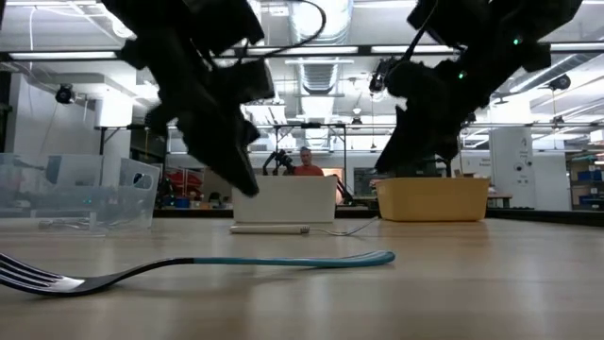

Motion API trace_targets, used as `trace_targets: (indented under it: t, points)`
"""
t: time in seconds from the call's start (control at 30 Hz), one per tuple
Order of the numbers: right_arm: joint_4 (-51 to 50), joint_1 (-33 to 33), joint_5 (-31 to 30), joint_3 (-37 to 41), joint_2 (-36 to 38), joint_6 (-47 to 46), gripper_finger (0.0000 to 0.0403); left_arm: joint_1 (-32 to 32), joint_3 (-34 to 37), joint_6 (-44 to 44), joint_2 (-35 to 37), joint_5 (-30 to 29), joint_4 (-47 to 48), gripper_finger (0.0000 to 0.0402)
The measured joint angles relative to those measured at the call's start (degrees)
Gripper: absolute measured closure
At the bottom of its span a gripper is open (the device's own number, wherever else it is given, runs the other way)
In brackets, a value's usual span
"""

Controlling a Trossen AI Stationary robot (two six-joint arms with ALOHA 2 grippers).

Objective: Sort silverware by color (type)
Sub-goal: Put the white fork into the transparent bin

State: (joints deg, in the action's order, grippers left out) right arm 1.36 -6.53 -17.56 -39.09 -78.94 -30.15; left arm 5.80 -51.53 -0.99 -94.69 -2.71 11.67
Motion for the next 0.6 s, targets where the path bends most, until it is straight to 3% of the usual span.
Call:
trace_targets:
  t: [0.13, 0.27, 0.6]
  points:
    - [0.6, 1.3, 2.1, 0.0, -2.3, -6.9, 0.0393, 0.0, 0.0, 0.0, -3.7, -4.6, -1.2, 0.0401]
    - [0.9, 2.6, 7.7, 0.0, -3.1, -10.2, 0.0379, -0.2, 0.0, 0.3, -6.5, -4.9, -2.4, 0.0401]
    - [1.1, 2.4, 13.2, 0.0, -3.4, -16.4, 0.0279, 0.3, -0.2, 1.8, -6.3, -4.8, -2.9, 0.0401]
